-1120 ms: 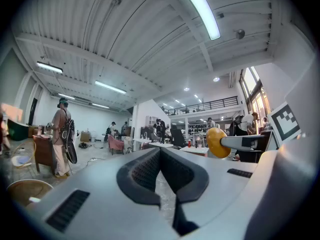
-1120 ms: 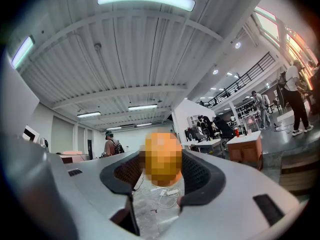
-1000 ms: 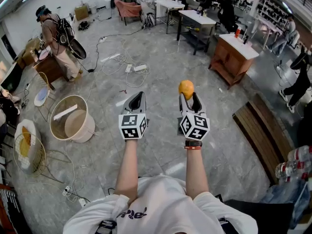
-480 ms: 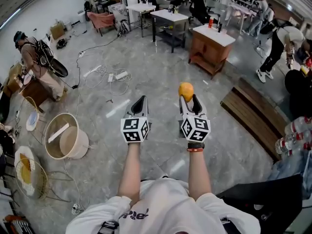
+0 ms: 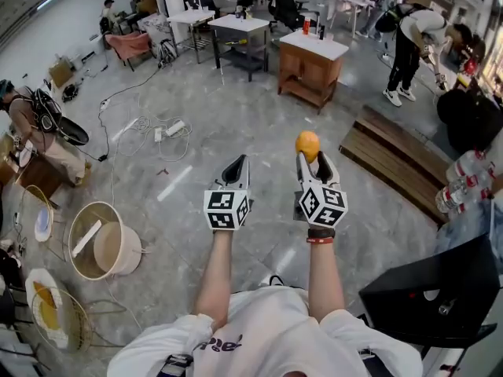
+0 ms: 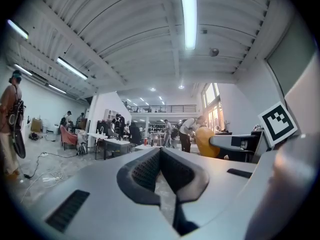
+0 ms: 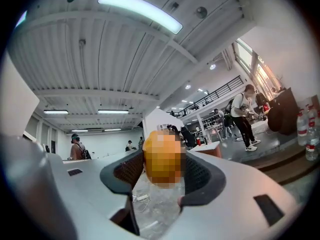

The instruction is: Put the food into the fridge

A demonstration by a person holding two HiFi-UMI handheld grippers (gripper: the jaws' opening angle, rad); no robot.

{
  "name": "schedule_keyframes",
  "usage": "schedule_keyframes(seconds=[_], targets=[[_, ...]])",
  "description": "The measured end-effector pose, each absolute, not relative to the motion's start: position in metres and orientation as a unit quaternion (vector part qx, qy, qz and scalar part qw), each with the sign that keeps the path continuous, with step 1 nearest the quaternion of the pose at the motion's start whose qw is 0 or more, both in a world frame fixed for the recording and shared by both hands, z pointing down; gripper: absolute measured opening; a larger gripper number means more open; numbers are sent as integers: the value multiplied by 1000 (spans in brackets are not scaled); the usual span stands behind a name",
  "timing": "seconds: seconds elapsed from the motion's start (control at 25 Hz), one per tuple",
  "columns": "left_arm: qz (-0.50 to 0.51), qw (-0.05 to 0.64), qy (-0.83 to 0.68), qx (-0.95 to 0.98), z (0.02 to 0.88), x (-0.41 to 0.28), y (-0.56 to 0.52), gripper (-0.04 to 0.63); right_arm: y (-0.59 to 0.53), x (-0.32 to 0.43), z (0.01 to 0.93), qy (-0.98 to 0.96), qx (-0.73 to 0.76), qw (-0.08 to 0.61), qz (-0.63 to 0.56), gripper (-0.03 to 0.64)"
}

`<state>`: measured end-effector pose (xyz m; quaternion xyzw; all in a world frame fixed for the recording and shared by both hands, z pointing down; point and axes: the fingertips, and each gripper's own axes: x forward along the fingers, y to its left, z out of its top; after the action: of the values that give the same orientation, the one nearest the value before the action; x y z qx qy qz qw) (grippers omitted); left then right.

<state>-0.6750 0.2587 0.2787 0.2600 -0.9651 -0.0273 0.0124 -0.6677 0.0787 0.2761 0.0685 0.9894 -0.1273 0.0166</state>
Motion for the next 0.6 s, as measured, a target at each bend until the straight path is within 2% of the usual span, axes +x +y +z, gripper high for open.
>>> schedule_keyframes(seconds=[0.32,0.6], targets=[[-44,19,-947,317,296,-645,275,18,106,-617,303,992,16,4,-123,252],[-48,28,-916,396,313,-620,235,18,76,-560,315,991,-68,8,-117,252]])
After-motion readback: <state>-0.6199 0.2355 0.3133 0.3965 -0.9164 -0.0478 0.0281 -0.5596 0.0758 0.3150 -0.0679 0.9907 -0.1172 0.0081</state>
